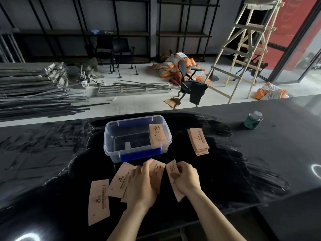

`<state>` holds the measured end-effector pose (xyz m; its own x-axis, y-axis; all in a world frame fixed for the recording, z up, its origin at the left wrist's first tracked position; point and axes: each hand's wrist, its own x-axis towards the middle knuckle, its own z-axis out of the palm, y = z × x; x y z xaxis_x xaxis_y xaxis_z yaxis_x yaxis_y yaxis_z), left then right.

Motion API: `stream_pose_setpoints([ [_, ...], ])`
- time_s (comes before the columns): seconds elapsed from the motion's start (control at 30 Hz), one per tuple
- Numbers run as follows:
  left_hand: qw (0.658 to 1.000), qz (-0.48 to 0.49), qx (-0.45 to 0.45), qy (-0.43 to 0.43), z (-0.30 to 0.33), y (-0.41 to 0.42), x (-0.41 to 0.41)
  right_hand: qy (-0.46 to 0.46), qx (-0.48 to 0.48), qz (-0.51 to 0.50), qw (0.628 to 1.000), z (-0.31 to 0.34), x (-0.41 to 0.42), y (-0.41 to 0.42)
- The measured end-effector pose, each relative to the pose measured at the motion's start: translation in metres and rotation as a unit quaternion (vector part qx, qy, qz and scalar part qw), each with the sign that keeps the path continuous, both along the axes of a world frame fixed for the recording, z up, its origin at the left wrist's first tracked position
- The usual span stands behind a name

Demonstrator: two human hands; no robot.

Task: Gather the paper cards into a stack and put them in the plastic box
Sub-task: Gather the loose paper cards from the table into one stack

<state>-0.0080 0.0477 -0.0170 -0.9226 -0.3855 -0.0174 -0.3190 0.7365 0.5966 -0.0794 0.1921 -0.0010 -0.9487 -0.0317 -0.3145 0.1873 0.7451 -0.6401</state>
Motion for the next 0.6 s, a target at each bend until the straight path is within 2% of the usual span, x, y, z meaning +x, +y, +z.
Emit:
stream_pose_setpoints([
  [0.17, 0.998, 0.009, -0.060, -0.020, 0.003, 0.008, -0.002, -0.045, -0.106, -0.079, 0.990, -0.004, -0.003, 0.008],
  [0.3, 0.993, 0.008, -0.106, -0.047, 0.003, 0.018, -0.004, -0.079, -0.151, -0.095, 0.981, -0.012, -0.003, 0.011],
  [0.37, 0.995, 0.030, -0.066, -0.070, 0.003, 0.019, -0.008, -0.093, -0.180, -0.099, 0.974, -0.016, -0.004, 0.013],
  [0.43, 0.996, 0.053, 0.015, -0.065, 0.003, 0.015, -0.011, -0.096, -0.214, -0.112, 0.966, -0.019, -0.004, 0.011],
  [0.6, 0.982, 0.078, 0.167, 0.039, 0.005, 0.003, -0.017, -0.132, -0.306, -0.131, 0.934, -0.018, 0.000, 0.009],
])
